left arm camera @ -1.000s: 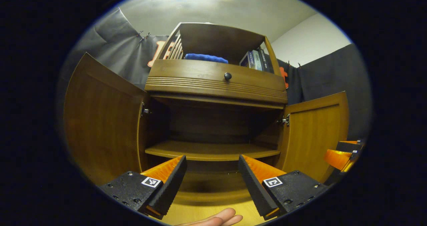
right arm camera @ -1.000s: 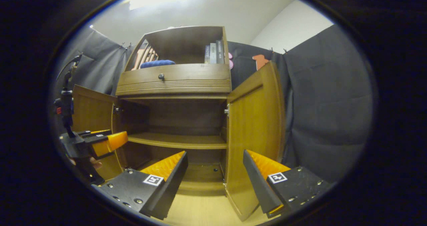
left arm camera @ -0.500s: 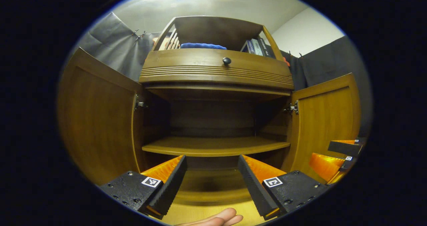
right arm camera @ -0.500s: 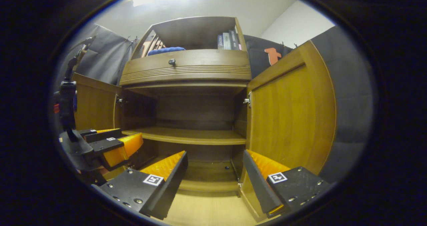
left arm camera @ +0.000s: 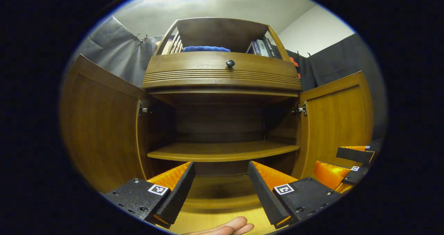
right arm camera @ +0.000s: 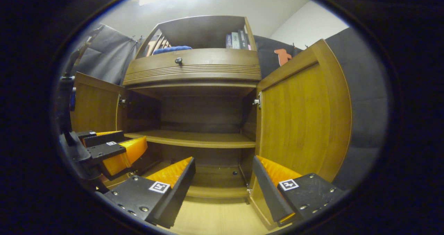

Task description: Open the right door of the double-door shoe cabinet with the right hand, and open the left door with the left hand.

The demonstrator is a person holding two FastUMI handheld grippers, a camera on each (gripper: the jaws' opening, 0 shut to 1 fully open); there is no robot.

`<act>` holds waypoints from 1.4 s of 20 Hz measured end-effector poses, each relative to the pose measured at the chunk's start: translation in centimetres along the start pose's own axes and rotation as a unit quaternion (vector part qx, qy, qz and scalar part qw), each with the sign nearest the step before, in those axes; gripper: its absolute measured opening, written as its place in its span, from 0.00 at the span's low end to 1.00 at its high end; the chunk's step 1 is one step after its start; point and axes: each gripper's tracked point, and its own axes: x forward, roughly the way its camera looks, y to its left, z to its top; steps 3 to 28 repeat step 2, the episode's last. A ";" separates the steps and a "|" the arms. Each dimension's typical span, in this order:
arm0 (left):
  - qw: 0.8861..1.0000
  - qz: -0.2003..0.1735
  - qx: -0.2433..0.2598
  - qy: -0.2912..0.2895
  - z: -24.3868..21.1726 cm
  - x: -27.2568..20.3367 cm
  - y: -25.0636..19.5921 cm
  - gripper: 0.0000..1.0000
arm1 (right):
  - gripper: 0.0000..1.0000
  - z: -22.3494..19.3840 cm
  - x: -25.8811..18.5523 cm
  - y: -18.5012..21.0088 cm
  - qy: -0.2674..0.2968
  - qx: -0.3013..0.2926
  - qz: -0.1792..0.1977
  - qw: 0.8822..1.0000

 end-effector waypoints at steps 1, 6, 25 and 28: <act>1.000 -0.003 0.001 0.001 0.1 -0.2 -0.1 0.93 | 0.99 0.1 -0.2 0.3 -0.001 -0.003 0.004 1.000; 1.000 -0.003 0.004 0.000 0.2 -0.3 -0.1 0.92 | 0.98 0.2 -0.3 0.5 0.000 -0.004 0.008 1.000; 1.000 -0.003 0.004 0.000 0.2 -0.3 -0.1 0.92 | 0.98 0.2 -0.3 0.5 0.000 -0.004 0.008 1.000; 1.000 -0.003 0.004 0.000 0.2 -0.3 -0.1 0.92 | 0.98 0.2 -0.3 0.5 0.000 -0.004 0.008 1.000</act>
